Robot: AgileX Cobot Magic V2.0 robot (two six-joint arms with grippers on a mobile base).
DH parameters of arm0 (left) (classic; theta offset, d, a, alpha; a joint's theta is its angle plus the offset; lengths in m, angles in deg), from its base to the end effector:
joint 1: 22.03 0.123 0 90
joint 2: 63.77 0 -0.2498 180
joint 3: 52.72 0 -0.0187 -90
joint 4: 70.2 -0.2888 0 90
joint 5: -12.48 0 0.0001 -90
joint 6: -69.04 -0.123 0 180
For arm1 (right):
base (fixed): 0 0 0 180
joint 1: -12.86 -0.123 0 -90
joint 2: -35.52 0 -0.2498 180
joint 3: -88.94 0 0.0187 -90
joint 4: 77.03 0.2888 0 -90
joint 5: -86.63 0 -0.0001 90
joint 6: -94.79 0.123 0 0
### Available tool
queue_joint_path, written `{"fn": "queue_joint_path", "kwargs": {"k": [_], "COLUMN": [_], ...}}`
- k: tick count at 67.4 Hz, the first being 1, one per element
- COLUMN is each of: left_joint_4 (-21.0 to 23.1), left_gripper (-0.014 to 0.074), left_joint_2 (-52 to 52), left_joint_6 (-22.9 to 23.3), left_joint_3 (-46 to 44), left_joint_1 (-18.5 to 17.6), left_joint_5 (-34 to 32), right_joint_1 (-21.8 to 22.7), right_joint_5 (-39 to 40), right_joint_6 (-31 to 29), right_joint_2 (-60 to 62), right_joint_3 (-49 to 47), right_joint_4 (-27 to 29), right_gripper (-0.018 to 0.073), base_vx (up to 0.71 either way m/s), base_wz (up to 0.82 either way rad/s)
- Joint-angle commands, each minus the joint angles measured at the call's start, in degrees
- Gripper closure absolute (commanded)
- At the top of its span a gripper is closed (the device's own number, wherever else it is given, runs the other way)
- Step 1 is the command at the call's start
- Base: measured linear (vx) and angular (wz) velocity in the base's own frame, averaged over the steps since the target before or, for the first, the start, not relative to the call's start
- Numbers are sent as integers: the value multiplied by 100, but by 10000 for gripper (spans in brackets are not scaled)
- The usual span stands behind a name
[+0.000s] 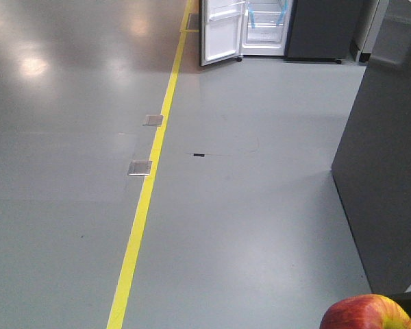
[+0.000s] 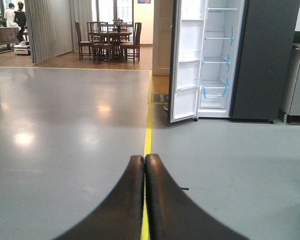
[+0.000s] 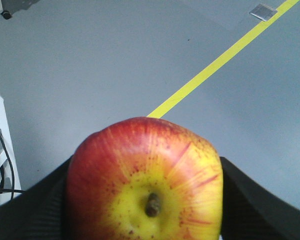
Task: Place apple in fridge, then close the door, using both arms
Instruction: 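Drive toward the open fridge carrying the apple in the right gripper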
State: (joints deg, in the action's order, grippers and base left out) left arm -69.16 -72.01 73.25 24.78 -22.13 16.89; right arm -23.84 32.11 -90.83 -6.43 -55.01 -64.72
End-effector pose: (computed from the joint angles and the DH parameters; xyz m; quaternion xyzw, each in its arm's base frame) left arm 0.1624 -0.0005 0.1985 -0.0313 0.7073 -0.0334 0.7054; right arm 0.1339 0.1265 0.2874 -0.3082 0.8566 0.2084 0.3575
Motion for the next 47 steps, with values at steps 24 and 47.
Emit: {"fn": "queue_joint_path", "kwargs": {"k": [24,47], "left_joint_4": [49,49], "left_gripper": [602,602], "left_joint_2": [92,92], "left_joint_6": [12,12], "left_joint_3": [164,164], "left_joint_1": [16,16], "left_joint_5": [-441,-441], "right_joint_1": [-5,-5], "right_joint_5": [372,372], "right_joint_6": [-38,-38], "right_joint_2": [3,3], "right_joint_3": [-159,-159], "right_joint_4": [90,90], "right_gripper": [391,391], "base_vx": [18,21], "base_wz": [-6,-3]}}
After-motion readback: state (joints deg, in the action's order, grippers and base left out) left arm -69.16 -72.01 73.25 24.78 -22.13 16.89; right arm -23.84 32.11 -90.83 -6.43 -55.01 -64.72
